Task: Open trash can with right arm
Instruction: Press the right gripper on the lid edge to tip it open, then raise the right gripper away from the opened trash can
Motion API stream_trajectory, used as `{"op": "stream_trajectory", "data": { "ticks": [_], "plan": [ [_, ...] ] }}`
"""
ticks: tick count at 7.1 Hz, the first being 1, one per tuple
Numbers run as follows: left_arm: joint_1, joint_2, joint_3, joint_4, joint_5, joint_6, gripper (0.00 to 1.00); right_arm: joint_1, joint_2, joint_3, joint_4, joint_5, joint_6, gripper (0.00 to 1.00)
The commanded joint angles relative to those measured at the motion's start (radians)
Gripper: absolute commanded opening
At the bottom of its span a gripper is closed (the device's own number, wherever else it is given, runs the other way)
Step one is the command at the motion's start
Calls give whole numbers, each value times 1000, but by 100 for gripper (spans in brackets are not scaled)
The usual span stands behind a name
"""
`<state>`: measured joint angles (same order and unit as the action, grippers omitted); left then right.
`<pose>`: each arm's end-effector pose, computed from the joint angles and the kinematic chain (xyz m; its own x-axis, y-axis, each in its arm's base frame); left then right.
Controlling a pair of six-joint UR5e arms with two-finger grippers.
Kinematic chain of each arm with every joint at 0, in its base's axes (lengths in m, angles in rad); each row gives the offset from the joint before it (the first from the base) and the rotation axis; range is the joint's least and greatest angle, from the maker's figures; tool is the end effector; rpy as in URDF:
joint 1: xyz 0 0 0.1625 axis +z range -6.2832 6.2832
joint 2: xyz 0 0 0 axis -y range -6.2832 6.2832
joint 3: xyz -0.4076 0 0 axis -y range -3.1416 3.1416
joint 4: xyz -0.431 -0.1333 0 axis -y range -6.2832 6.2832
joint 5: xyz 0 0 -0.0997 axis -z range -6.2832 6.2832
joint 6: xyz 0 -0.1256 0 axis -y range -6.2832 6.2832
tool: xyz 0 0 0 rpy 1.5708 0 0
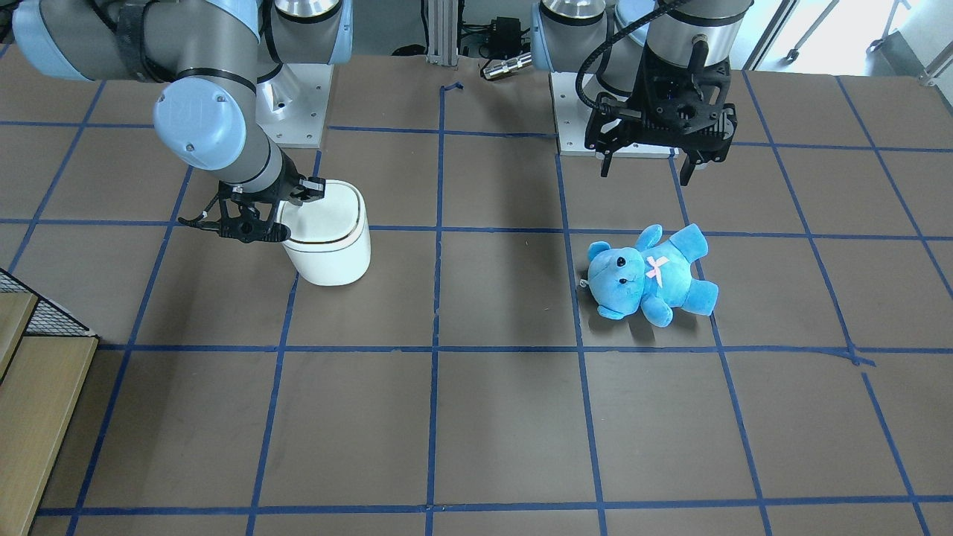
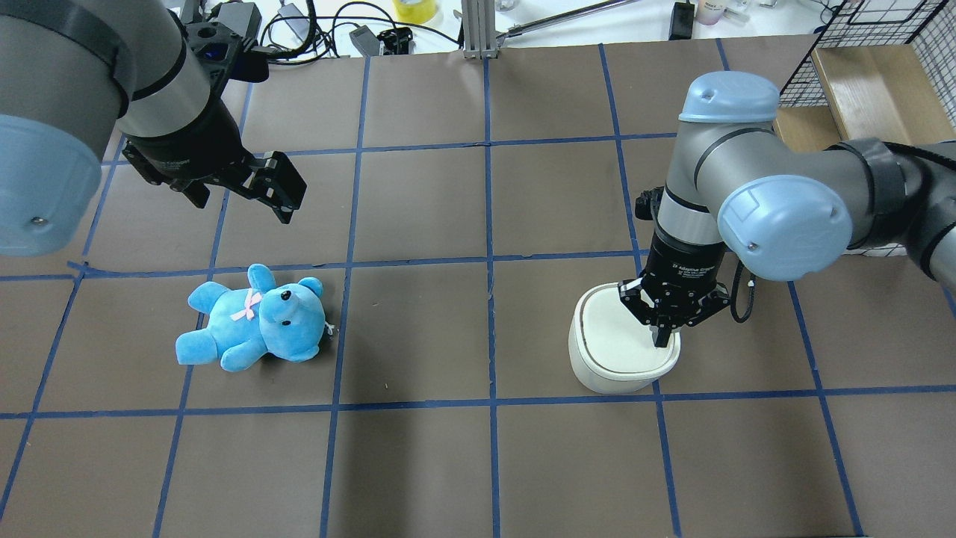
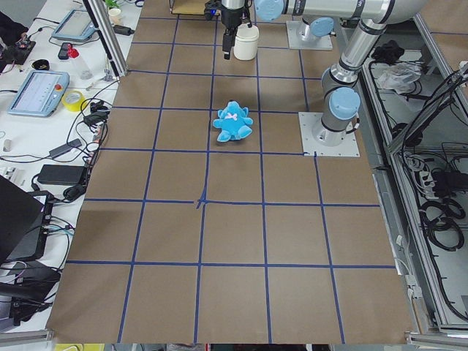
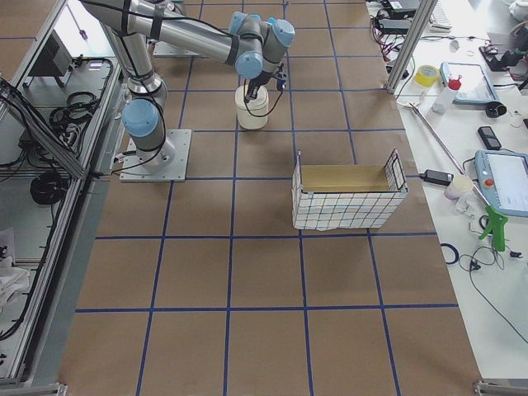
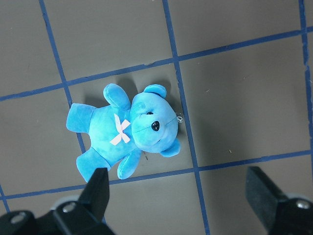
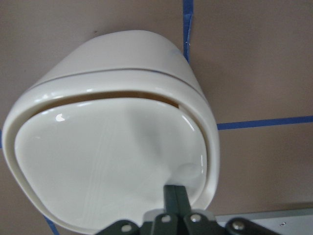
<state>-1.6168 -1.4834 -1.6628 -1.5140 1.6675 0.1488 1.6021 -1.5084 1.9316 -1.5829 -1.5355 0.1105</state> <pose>-0.1441 -0.4954 0.4469 -0.9767 0.1882 -0.1031 0.1929 0.9805 -0.0373 0.1521 -0.4551 0.2374 -0.9964 0.0840 0.0119 0.0817 0.9125 0.4007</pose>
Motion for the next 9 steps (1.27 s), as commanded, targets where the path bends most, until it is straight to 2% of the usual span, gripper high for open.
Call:
{"op": "stream_trajectory", "data": {
  "ticks": [1,2,3,4,5,7,9],
  "plan": [
    [0,0,0,0,0,0,100,-1,0,12,-12,0,1,0],
    [0,0,0,0,0,0,100,-1,0,-6,-14,-1,5,0],
    [0,0,0,0,0,0,100,-1,-3,-26,-14,3,9,17],
    [0,0,0,0,0,0,100,-1,-9,-67,-3,0,17,54],
    [0,0,0,0,0,0,100,-2,-18,-112,13,-1,20,100],
    [0,0,0,0,0,0,100,-1,-38,-280,169,-3,75,100],
    [0,0,0,0,0,0,100,-5,-33,-408,187,-20,83,100]
  ]
}}
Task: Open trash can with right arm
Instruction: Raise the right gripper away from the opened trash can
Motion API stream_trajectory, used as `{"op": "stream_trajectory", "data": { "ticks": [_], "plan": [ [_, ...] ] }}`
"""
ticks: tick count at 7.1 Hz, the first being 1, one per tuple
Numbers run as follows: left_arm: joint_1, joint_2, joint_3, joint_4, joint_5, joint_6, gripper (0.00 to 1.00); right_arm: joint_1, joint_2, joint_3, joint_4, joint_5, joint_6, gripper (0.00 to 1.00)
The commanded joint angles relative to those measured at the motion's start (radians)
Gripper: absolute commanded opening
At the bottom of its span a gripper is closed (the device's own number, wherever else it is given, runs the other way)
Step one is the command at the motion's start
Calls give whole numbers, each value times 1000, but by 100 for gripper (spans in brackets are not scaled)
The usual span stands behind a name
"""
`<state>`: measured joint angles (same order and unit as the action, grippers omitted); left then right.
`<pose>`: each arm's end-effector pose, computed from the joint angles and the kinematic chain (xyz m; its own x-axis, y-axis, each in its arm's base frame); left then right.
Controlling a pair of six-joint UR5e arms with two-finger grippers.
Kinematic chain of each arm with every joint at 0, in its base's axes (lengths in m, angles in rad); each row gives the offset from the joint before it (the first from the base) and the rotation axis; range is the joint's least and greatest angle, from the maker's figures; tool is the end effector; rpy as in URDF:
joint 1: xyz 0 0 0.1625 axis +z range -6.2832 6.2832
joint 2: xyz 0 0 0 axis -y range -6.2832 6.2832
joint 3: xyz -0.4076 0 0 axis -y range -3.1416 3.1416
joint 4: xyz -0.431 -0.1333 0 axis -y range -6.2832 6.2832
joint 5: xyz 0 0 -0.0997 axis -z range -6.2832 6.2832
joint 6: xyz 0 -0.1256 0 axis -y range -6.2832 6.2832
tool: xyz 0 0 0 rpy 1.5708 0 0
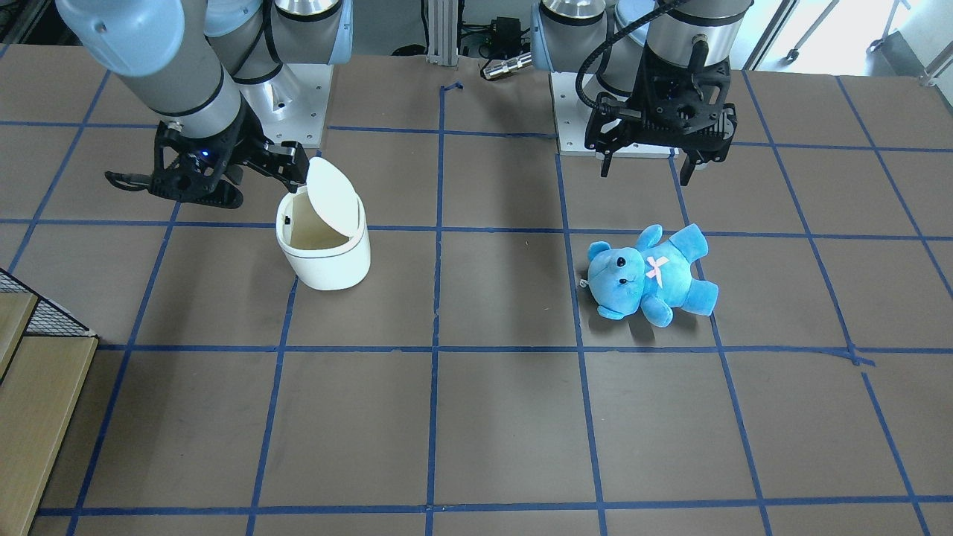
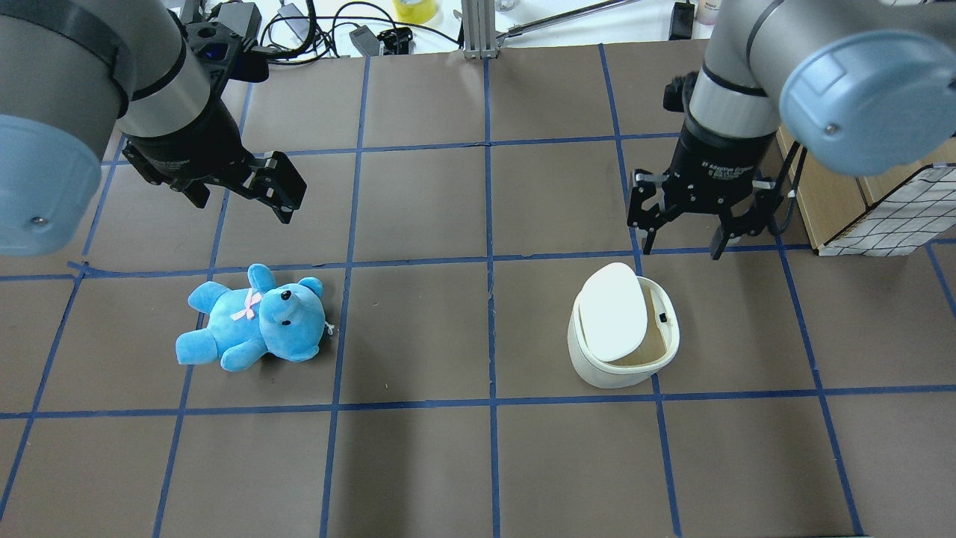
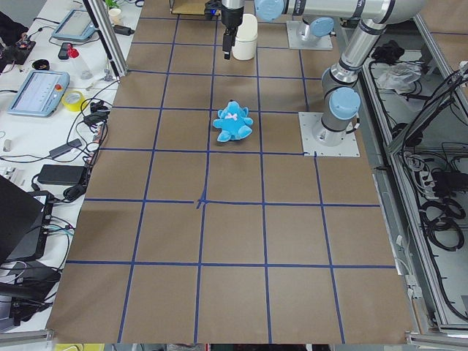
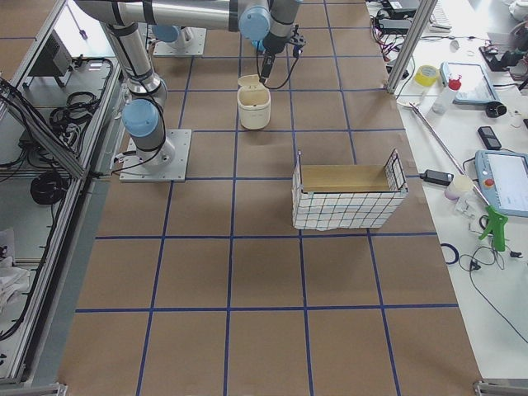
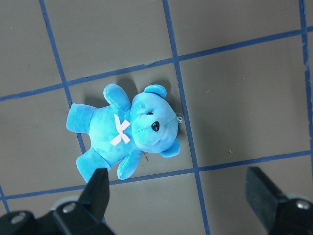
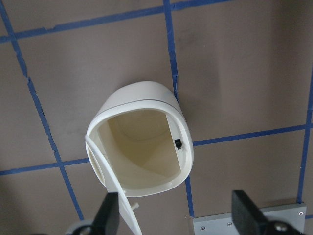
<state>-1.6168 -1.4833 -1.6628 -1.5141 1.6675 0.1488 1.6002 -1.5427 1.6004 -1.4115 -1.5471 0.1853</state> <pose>-0.1441 -0.4954 0.4470 -0.9767 0.1882 -0.1031 0.1929 0.9805 -0.0373 0.1513 -0.5078 0.4010 -0.9876 0.1560 0.0169 0.1559 0.9639 0.2159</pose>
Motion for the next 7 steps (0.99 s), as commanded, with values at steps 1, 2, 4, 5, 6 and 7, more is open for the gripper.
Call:
{"op": "stream_trajectory", "data": {
  "ticks": [1,2,4,5,6,7],
  "plan": [
    [0,0,0,0,0,0,100,-8,0,-104,6,-8,8,100],
    [0,0,0,0,0,0,100,-9,-2,-114,-24,-7,0,100],
    [0,0,0,0,0,0,100,-8,-2,-114,-113,-5,-9,100],
    [0,0,0,0,0,0,100,-8,-2,-108,-115,-7,-9,100],
    [0,0,0,0,0,0,100,-9,-4,-109,-109,-13,-10,100],
    [0,0,0,0,0,0,100,-9,-11,-106,-96,-28,-10,100]
  ]
}}
